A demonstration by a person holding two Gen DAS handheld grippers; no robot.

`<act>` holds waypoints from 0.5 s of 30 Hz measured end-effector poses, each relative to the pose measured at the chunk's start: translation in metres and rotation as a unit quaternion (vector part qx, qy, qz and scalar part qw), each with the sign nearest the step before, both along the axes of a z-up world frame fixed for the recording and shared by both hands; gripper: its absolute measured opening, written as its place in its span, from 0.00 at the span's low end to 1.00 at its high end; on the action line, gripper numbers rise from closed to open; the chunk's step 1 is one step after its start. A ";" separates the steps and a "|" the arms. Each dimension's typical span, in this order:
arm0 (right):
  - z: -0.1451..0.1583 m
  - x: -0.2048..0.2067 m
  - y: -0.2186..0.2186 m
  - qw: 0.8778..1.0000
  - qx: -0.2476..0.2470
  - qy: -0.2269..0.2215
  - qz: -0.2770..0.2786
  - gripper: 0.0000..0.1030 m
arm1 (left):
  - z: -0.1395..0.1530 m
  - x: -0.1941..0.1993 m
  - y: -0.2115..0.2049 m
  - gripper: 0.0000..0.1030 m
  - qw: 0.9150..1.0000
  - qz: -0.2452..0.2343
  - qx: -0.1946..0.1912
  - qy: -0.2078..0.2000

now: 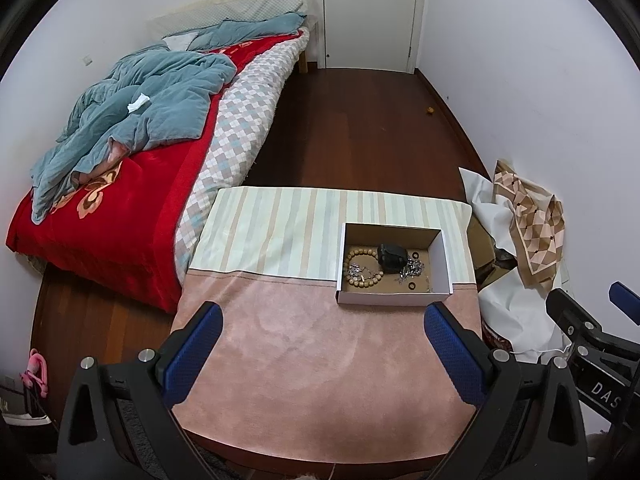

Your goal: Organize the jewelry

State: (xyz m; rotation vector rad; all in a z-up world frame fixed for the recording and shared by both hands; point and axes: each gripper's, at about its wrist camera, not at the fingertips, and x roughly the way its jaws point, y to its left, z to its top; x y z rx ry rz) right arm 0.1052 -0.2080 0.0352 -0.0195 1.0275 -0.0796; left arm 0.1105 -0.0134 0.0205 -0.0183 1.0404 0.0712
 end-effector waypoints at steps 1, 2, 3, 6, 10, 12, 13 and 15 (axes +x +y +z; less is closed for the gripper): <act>0.000 0.000 0.000 1.000 0.000 0.001 0.000 1.00 | 0.000 0.000 0.000 1.00 1.000 0.000 0.000 0.000; 0.000 0.000 0.000 1.000 -0.001 0.001 0.002 1.00 | -0.001 -0.001 0.000 1.00 1.000 0.000 0.000 0.001; 0.000 0.000 0.000 1.000 -0.001 0.001 0.002 1.00 | -0.001 -0.001 0.000 1.00 1.000 0.000 0.000 0.002; 0.000 0.001 0.000 1.000 -0.002 0.002 0.005 1.00 | -0.003 -0.003 0.001 1.00 1.000 0.000 0.000 0.003; 0.000 0.000 0.000 1.000 -0.004 0.004 0.007 1.00 | -0.004 -0.003 0.001 1.00 1.000 -0.001 0.000 0.003; 0.000 0.000 0.001 1.000 -0.004 0.003 0.006 1.00 | -0.006 -0.005 0.001 1.00 1.000 -0.002 0.001 0.003; 0.000 0.000 0.001 1.000 -0.005 0.004 0.006 1.00 | -0.005 -0.005 0.000 1.00 1.000 -0.002 0.000 0.003; -0.001 0.000 0.001 1.000 -0.006 0.005 0.007 1.00 | -0.006 -0.005 0.000 1.00 1.000 -0.001 0.001 0.003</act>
